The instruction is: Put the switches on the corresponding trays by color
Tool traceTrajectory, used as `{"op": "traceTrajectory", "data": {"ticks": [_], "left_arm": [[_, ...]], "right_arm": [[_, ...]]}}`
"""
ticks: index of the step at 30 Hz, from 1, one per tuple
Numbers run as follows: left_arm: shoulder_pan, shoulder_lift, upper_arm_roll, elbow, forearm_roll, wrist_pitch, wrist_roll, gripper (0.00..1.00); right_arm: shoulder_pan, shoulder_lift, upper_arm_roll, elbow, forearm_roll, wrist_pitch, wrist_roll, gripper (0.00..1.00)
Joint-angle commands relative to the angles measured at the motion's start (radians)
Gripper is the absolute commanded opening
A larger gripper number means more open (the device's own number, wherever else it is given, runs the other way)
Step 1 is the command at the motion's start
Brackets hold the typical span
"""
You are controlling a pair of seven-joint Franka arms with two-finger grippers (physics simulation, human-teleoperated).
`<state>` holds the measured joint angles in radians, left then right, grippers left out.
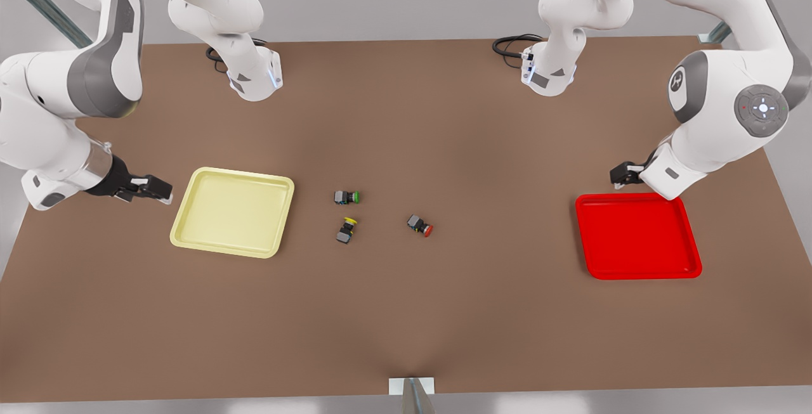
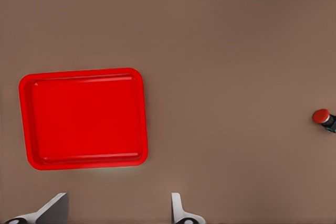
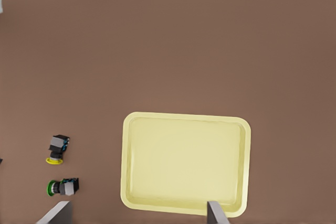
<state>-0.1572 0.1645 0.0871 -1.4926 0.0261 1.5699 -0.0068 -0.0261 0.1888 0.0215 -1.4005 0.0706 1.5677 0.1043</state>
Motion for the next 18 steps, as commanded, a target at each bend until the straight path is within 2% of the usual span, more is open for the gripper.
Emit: {"op": "traceTrajectory", "data": {"ticks": [1, 3, 4, 6, 8, 9, 11, 12, 15, 18], "left_arm": [[0.001, 0.0, 0.0, 0.0, 0.003, -0.004, 0.002, 1.0], [-0.041, 0.038, -0.032, -0.008, 0.06, -0.057, -0.01, 1.0], [-0.123, 0.07, -0.063, -0.011, 0.086, -0.056, -0.096, 1.0], [-0.366, 0.173, -0.069, -0.006, 0.025, 0.03, -0.662, 1.0], [-0.486, 0.26, -0.069, -0.006, 0.002, 0.217, -1.09, 1.0], [-0.495, 0.273, -0.069, -0.006, -0.023, 0.292, -1.246, 1.0], [-0.513, 0.332, -0.069, -0.012, -0.031, 0.338, -1.48, 1.0], [-0.532, 0.357, -0.069, -0.012, -0.037, 0.349, -1.519, 1.0], [-0.598, 0.51, -0.069, 0.038, -0.041, 0.469, -1.561, 1.0], [-0.599, 0.54, -0.084, 0.038, -0.038, 0.542, -1.561, 1.0]], "right_arm": [[0.0, 0.0, 0.0, 0.0, 0.0, 0.0, 0.0, 1.0], [0.0, 0.0, 0.0, 0.0, 0.0, 0.0, 0.0, 1.0], [0.0, 0.0, 0.002, 0.0, 0.0, 0.0, 0.002, 1.0], [0.0, 0.0, 0.0, -0.003, 0.0, -0.002, 0.002, 1.0], [0.0, 0.0, 0.0, -0.003, 0.0, -0.002, 0.002, 1.0], [0.0, 0.0, 0.0, -0.003, 0.0, -0.002, 0.002, 1.0], [0.0, 0.006, 0.058, -0.015, -0.005, -0.003, 0.014, 1.0], [0.015, 0.018, 0.087, -0.017, -0.006, 0.002, 0.037, 1.0], [0.219, 0.106, 0.091, -0.017, -0.031, 0.063, 0.365, 1.0], [0.299, 0.236, 0.094, -0.015, -0.031, 0.167, 0.505, 1.0]]}}
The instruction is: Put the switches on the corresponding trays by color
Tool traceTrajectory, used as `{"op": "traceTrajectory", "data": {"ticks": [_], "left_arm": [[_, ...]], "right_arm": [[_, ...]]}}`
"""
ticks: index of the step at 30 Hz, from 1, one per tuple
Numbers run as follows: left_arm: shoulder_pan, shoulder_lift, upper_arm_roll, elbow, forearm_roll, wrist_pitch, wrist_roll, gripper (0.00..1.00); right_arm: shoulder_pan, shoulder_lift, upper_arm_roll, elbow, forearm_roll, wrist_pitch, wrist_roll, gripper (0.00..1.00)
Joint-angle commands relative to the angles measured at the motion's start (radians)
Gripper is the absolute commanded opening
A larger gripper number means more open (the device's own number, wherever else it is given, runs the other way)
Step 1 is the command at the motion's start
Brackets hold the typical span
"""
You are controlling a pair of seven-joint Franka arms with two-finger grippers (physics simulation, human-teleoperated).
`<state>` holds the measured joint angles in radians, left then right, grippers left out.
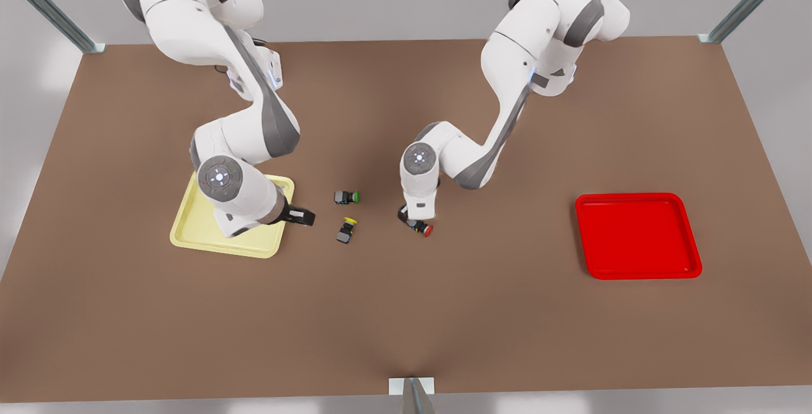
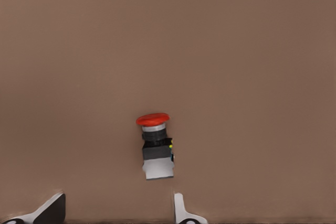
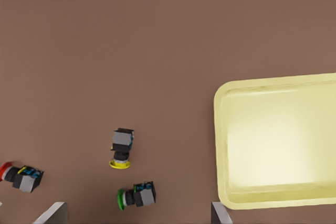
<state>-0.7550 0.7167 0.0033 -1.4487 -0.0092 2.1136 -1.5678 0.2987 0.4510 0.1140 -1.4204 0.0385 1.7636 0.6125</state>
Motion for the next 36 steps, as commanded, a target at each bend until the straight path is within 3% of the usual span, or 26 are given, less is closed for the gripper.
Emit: {"op": "traceTrajectory", "data": {"ticks": [1, 7, 14, 26, 32, 34, 36], "left_arm": [[0.0, 0.004, 0.0, 0.001, -0.002, 0.0, 0.0, 1.0], [0.002, 0.092, -0.002, 0.05, -0.003, 0.0, 0.002, 1.0], [0.0, 0.152, -0.002, 0.079, -0.006, 0.071, -0.011, 1.0], [0.016, 0.173, -0.002, 0.093, -0.009, 0.106, -0.098, 1.0], [0.016, 0.193, -0.002, 0.094, -0.009, 0.126, -0.097, 1.0], [0.016, 0.193, -0.002, 0.094, -0.008, 0.126, -0.098, 1.0], [0.016, 0.194, -0.002, 0.094, -0.009, 0.126, -0.097, 0.88]], "right_arm": [[0.011, 0.006, 0.0, -0.002, 0.0, 0.007, 0.001, 1.0], [0.03, 0.107, -0.007, -0.107, 0.004, 0.16, 0.078, 1.0], [0.065, 0.328, 0.027, 0.035, -0.017, 0.289, 0.145, 1.0], [0.079, 0.399, 0.026, 0.026, -0.075, 0.399, 0.164, 0.98], [0.068, 0.359, 0.016, -0.049, -0.08, 0.396, 0.171, 0.98], [0.074, 0.364, 0.026, -0.066, -0.08, 0.399, 0.196, 0.89], [0.077, 0.368, 0.035, -0.072, -0.08, 0.399, 0.196, 0.82]]}}
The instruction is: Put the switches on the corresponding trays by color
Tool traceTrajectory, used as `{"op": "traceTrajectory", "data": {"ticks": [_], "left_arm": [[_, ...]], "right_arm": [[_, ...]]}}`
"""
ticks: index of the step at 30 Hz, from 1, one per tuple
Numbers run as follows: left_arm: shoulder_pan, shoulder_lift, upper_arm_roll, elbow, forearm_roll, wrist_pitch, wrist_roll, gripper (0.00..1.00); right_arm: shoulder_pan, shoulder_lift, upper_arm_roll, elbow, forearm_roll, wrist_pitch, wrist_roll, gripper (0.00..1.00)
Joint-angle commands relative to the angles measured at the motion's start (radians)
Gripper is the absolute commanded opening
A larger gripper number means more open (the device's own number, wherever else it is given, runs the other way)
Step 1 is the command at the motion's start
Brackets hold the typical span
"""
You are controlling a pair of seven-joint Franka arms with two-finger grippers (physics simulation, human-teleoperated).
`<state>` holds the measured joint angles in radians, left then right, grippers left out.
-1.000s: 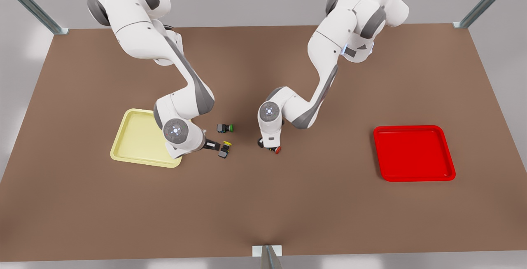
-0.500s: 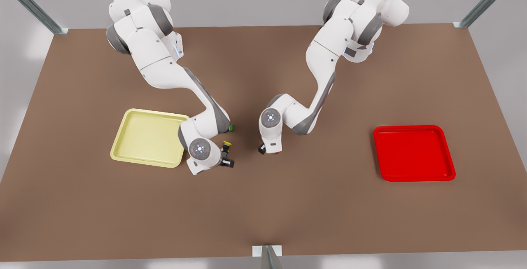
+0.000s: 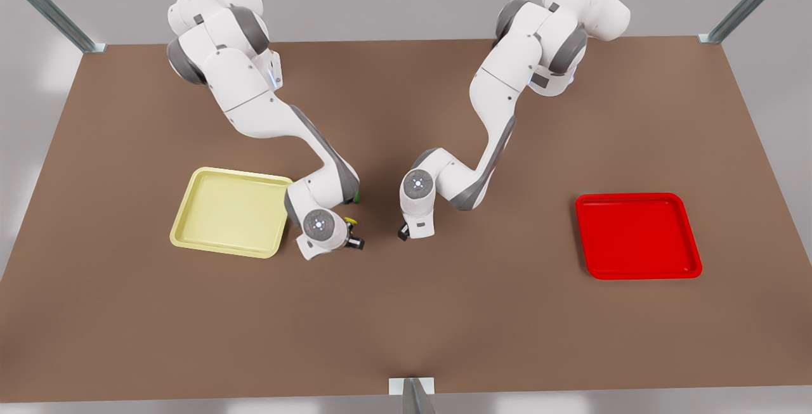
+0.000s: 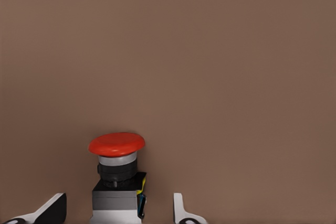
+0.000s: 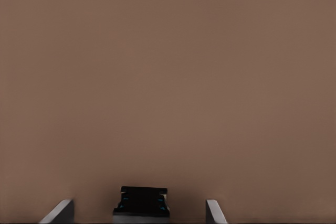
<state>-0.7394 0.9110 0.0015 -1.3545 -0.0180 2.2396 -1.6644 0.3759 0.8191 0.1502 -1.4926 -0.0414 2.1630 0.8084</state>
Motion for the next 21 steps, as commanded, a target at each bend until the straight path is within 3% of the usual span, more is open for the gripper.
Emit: {"op": "traceTrajectory", "data": {"ticks": [1, 3, 10, 14, 19, 21], "left_arm": [[0.0, 0.0, 0.0, 0.0, 0.0, 0.0, 0.0, 0.88], [0.0, 0.002, 0.0, 0.0, 0.0, 0.0, 0.002, 0.87], [0.0, 0.008, 0.0, 0.0, 0.0, 0.0, 0.008, 0.67], [0.0, 0.005, 0.003, 0.0, 0.001, -0.006, 0.015, 0.65], [0.0, 0.005, 0.005, 0.0, 0.001, -0.006, 0.015, 0.64], [0.0, 0.005, 0.003, 0.0, 0.001, -0.006, 0.015, 0.58]], "right_arm": [[0.0, 0.0, 0.0, 0.0, -0.002, 0.0, 0.0, 0.81], [0.001, -0.002, 0.012, -0.008, -0.005, 0.001, 0.0, 0.73], [-0.003, -0.009, 0.012, -0.043, -0.018, 0.031, 0.0, 0.55], [-0.003, -0.009, 0.014, -0.038, -0.018, 0.031, -0.002, 0.48], [-0.003, -0.008, 0.015, -0.046, -0.021, 0.032, -0.002, 0.47], [-0.003, -0.009, 0.017, -0.044, -0.021, 0.031, -0.002, 0.47]]}}
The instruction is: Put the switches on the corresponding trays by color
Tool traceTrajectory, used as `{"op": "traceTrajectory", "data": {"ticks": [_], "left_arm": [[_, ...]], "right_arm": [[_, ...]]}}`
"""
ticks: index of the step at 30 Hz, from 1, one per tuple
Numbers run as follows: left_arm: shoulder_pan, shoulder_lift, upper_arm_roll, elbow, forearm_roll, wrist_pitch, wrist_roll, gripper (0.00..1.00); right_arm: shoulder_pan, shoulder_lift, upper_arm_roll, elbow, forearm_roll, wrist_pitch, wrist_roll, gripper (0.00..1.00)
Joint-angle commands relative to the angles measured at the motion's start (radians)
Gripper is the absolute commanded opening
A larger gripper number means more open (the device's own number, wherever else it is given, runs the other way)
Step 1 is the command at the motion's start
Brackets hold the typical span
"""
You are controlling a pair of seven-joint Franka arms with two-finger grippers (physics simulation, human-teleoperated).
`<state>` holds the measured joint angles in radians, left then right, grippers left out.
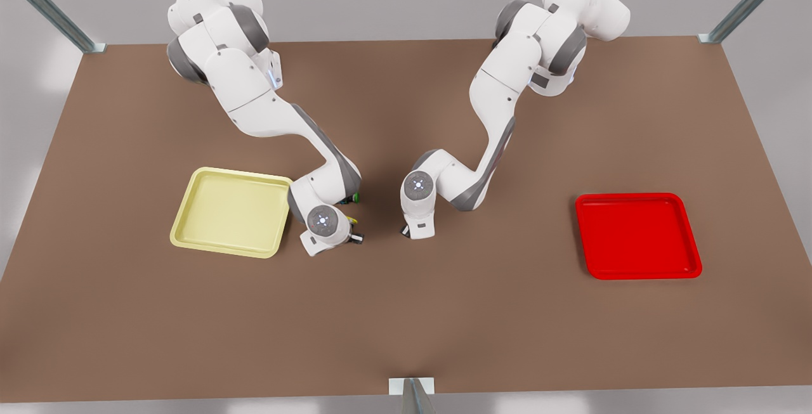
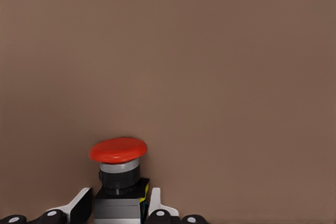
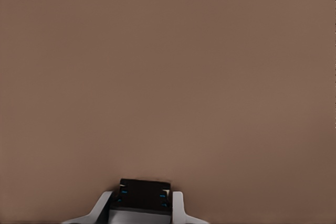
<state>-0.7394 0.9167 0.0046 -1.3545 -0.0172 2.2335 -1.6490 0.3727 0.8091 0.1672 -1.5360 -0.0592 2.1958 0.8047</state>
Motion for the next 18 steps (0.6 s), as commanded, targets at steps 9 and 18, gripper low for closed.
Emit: {"op": "traceTrajectory", "data": {"ticks": [9, 18], "left_arm": [[0.0, -0.002, 0.001, 0.0, -0.001, -0.009, 0.0, 0.54], [0.011, -0.019, 0.0, -0.009, 0.0, -0.014, 0.009, 0.53]], "right_arm": [[-0.093, -0.085, -0.009, 0.007, -0.002, -0.079, -0.188, 0.48], [-0.379, -0.369, -0.009, -0.407, -0.002, 0.004, -0.46, 0.48]]}}
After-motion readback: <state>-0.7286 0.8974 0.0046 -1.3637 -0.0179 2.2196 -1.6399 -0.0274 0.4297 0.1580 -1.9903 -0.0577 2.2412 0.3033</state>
